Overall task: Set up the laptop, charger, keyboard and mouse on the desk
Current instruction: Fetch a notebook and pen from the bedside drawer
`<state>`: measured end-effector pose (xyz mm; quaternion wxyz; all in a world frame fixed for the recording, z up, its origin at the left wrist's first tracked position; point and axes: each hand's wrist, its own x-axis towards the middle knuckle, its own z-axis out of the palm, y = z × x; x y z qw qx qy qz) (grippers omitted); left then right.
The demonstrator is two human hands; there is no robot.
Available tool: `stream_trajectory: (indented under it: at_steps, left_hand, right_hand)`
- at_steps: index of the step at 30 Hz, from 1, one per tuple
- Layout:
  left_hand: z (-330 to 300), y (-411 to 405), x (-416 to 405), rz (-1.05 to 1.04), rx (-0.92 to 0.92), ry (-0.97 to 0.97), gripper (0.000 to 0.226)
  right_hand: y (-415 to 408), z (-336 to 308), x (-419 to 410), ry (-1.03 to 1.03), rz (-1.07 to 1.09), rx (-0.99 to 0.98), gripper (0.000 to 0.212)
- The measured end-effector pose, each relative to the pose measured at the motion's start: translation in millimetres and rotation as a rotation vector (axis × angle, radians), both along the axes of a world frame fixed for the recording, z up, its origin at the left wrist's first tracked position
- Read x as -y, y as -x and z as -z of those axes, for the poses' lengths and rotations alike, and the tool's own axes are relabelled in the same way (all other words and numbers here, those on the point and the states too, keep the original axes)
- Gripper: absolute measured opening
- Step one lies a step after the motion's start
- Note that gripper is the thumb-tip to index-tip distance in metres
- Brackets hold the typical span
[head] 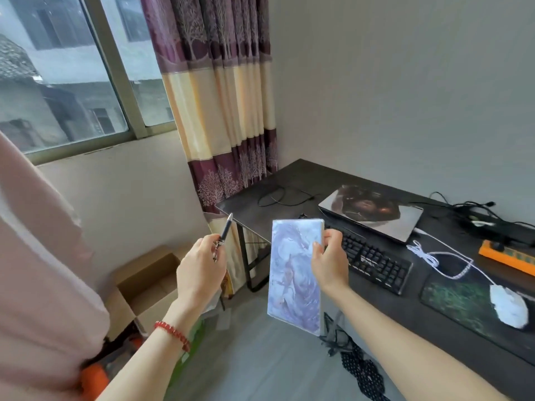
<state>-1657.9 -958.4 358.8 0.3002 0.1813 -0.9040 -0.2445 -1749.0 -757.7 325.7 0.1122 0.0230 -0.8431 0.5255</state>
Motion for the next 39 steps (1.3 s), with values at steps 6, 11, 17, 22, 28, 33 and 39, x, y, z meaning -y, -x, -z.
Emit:
stream_trajectory:
  at_steps: [6,11,17,22,28,33,39]
  left_hand:
    - [33.8,151.2,86.1,-0.022,0.123,-0.058,0.018]
    - [74.1,265.5,141.9,0.007,0.227,-0.063,0.015]
    - [119.5,402.6,186.5,0.09,0.373,-0.067,0.016]
    - [154.1,471.9,211.0,0.234,0.504,-0.102,0.015]
    - [190.5,513.6,232.9,0.389,0.557,-0.157,0.012]
    - [208.7,534.2,242.0,0.566,0.583,-0.175,0.019]
    - [218.6,541.7,260.2,0.656,0.586,-0.206,0.023]
  right_hand:
    - [154.7,27.3,96.5,0.05,-0.023,0.084,0.064]
    - [265.2,71.0,163.1,0.072,-0.043,0.206,0.062]
    - [383.9,124.3,219.3,0.089,0.042,0.465,0.065]
    - [429.9,149.4,234.8,-0.127,0.114,0.644,0.068]
    - [426.7,169.5,241.9,-0.599,-0.159,0.586,0.058]
    - [407.2,194.7,250.4,-0.989,-0.545,0.542,0.068]
    - [379.9,221.4,280.9,-1.019,-0.448,0.605,0.09]
